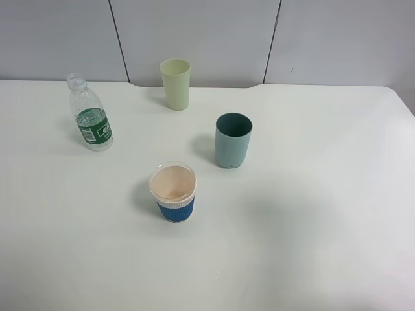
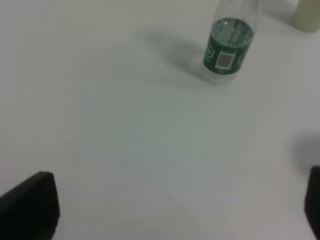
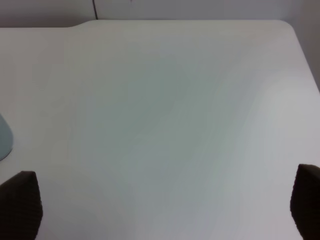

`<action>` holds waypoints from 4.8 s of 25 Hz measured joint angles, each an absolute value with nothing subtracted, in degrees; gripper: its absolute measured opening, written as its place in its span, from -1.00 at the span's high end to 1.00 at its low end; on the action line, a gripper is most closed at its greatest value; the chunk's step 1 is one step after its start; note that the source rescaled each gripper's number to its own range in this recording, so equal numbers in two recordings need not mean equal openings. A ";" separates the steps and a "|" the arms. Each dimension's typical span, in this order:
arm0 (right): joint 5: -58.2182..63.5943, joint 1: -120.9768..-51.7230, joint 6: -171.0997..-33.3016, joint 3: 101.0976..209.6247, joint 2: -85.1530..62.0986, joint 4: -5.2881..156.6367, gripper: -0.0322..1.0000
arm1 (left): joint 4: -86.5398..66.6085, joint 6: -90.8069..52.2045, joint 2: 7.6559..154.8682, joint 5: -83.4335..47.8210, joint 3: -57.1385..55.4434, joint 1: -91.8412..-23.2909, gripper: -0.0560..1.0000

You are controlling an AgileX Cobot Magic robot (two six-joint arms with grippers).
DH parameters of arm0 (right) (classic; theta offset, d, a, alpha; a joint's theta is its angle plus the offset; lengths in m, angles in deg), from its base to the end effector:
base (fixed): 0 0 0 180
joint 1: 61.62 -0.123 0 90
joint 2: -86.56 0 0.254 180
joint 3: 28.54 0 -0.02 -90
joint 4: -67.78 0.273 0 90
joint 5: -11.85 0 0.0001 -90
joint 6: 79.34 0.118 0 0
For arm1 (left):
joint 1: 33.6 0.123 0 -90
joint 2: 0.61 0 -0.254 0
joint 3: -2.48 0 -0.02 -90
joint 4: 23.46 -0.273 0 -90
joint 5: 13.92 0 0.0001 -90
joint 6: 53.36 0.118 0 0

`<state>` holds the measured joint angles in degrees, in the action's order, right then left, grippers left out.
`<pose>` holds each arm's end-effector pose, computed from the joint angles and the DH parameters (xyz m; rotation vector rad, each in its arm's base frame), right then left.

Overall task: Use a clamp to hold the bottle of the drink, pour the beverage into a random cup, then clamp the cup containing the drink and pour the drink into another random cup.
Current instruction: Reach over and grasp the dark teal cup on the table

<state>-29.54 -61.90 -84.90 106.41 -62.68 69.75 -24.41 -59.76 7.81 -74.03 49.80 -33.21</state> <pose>0.1464 0.0034 0.2852 -0.0920 2.0431 -0.0182 0.0692 0.0022 0.2789 -0.1205 2.0186 -0.0467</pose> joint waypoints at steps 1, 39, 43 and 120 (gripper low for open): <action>-27.66 -62.85 -84.90 106.41 -60.88 69.75 -1.00 | -24.41 -59.76 7.81 -74.03 49.80 -33.21 -0.99; 1.36 -88.44 -83.26 106.41 -12.87 65.86 -1.00 | -24.41 -59.76 7.81 -74.03 49.80 -33.21 -1.00; 2.09 -88.44 -83.26 106.45 -10.90 65.07 -1.00 | -24.41 -59.76 7.81 -74.03 49.80 -33.21 -1.00; 76.76 -86.36 -93.42 99.68 29.46 57.78 -0.73 | -24.47 -59.81 7.81 -74.03 49.80 -33.21 -1.00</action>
